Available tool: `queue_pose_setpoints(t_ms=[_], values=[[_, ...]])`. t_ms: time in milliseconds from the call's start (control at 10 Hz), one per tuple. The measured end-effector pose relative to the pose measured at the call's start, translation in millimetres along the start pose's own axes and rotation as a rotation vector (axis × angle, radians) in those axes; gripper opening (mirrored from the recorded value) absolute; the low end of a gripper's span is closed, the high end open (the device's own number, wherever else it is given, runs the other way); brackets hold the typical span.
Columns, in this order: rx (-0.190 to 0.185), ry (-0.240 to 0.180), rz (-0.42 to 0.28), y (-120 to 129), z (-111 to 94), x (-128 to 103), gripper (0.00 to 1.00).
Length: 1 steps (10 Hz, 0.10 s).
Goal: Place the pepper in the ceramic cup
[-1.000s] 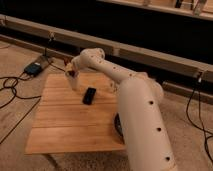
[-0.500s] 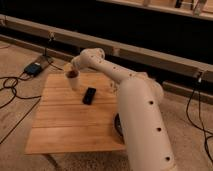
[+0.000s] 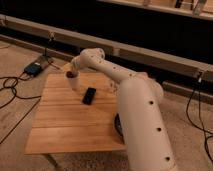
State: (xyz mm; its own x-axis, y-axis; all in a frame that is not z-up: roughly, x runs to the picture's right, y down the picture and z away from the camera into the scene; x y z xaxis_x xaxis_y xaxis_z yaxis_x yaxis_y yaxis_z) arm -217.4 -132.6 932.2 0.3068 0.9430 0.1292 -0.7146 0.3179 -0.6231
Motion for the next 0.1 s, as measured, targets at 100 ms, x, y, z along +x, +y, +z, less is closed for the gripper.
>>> queue_pose_setpoints(t_ms=[100], values=[[0.000,0.000,0.000,0.0,0.0,0.0,0.80]])
